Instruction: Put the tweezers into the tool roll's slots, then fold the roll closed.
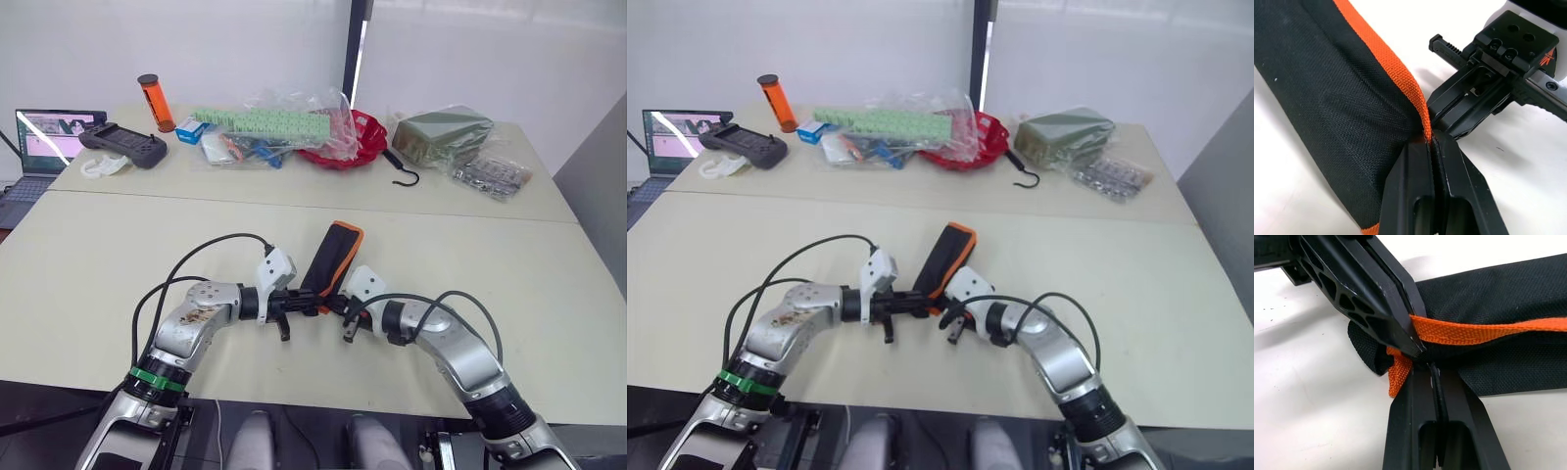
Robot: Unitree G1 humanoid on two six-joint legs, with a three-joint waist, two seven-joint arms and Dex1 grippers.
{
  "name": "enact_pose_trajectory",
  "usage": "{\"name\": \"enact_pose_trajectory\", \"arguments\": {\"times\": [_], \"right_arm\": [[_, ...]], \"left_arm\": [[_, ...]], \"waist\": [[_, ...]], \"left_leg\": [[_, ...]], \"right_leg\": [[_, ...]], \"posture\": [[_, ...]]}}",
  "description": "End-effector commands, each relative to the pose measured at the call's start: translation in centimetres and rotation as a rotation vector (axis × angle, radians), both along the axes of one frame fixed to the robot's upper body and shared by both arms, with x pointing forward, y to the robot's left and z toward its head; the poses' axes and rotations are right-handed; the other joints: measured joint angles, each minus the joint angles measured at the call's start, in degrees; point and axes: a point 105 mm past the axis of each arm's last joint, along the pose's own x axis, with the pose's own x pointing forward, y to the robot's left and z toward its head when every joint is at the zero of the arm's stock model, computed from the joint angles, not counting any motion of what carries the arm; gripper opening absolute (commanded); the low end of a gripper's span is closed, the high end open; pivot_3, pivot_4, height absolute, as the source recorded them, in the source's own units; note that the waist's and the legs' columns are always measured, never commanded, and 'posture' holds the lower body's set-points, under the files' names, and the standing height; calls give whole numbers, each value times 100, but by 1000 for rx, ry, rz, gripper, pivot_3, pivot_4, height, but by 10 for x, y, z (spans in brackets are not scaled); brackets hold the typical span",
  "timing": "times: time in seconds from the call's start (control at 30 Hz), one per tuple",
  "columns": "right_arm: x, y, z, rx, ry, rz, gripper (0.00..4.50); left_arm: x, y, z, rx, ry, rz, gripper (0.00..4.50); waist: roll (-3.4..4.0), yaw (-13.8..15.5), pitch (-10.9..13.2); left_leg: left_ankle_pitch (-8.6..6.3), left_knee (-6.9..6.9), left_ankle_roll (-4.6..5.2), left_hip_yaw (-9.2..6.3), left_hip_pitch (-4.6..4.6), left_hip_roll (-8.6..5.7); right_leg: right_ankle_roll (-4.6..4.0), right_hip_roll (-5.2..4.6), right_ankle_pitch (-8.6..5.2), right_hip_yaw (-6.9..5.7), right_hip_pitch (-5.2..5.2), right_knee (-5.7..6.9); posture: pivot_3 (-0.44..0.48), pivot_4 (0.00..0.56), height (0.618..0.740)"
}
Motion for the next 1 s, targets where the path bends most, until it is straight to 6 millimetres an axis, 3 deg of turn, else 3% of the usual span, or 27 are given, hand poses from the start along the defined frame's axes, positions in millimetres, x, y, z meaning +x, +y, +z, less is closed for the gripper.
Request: {"name": "enact_pose_trajectory", "arguments": {"times": [0.03, 0.33, 0.7, 0.87, 1.0], "right_arm": [[-3, -4, -12, -34, 44, -22, 0], [-5, -10, -2, -18, 11, -35, 0], [-15, -35, 46, 86, -51, -25, 0], [-5, -36, 81, 210, -110, -36, 0], [11, -24, 85, 216, -128, -43, 0]], "left_arm": [[2, -6, -14, 19, 28, 7, 39], [1, -4, -32, 46, 77, 31, 39], [-1, 2, -43, 82, 93, 36, 39], [-2, 3, -44, 85, 100, 31, 39], [-2, 3, -44, 82, 103, 26, 39]], "waist": [[0, 17, -1], [0, 58, -5], [1, 70, -5], [1, 48, -5], [1, 47, -5]], "left_leg": [[0, 0, 0, -1, 10, -2], [1, 3, 1, -2, 14, -15], [1, 2, 1, -2, 12, -17], [1, 1, 1, -2, 13, -17], [1, 0, 1, -3, 12, -17]], "right_leg": [[1, -2, -1, -1, 11, -3], [9, -12, -1, 1, 20, -3], [12, -15, -2, 2, 19, -6], [12, -15, -2, 2, 20, -8], [12, -15, -2, 2, 19, -9]], "posture": [[0, 150, 738], [0, 150, 738], [0, 150, 738], [0, 150, 738], [0, 150, 738]]}}
